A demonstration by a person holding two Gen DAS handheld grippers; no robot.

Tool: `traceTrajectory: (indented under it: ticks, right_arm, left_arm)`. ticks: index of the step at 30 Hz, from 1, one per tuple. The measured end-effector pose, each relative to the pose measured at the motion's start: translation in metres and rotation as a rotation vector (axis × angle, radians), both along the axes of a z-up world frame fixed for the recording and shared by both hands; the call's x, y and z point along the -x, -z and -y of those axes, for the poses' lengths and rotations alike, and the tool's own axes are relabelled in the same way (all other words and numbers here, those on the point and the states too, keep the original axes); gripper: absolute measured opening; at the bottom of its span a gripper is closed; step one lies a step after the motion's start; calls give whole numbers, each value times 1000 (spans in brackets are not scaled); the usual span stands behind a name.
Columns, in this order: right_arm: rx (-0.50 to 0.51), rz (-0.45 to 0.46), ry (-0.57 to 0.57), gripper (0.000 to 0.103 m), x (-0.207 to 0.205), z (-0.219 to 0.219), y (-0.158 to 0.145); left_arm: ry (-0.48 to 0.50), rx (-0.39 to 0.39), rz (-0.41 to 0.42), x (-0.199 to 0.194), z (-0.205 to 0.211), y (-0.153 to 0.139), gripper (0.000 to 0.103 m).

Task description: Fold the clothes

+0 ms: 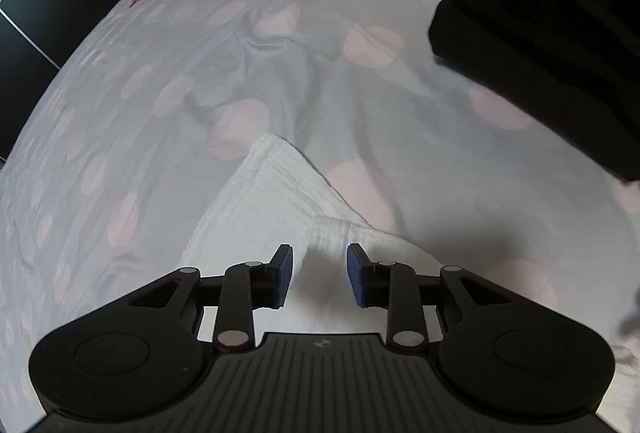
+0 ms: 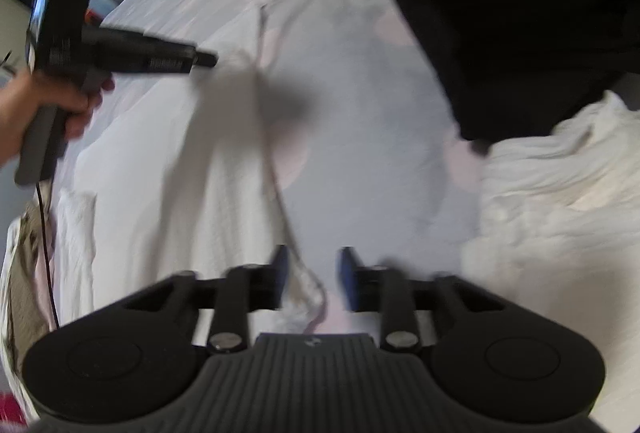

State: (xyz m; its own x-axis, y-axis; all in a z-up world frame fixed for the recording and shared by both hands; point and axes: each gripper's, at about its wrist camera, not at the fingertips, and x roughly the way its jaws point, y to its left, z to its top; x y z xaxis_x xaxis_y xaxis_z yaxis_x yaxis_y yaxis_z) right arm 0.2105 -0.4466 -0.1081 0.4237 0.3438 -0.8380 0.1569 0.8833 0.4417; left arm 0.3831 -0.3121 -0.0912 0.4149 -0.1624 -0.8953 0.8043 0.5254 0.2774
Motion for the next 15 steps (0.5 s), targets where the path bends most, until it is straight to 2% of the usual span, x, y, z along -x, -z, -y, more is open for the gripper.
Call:
traceTrajectory:
  ticks: [2, 4, 8, 10, 11, 15]
  right_arm:
    - [6, -7, -45, 36, 2, -7, 3]
    - [0, -12, -65, 36, 3, -12, 7]
    - [13, -44, -85, 35, 4, -18, 24]
    - [10, -59, -96, 24, 6, -20, 33]
    - [14, -60, -98, 14, 6, -21, 36]
    - [45, -50, -60, 9, 9, -16, 33]
  left_arm:
    - [14, -6, 2, 8, -7, -6, 31]
    - [18, -9, 11, 18, -19, -11, 41]
    - [-32, 18, -41, 36, -53, -12, 42]
    - [-57, 50, -80, 50, -72, -15, 42]
    - [-65, 63, -94, 59, -82, -17, 42]
    - [-102, 133, -163, 104, -119, -21, 42]
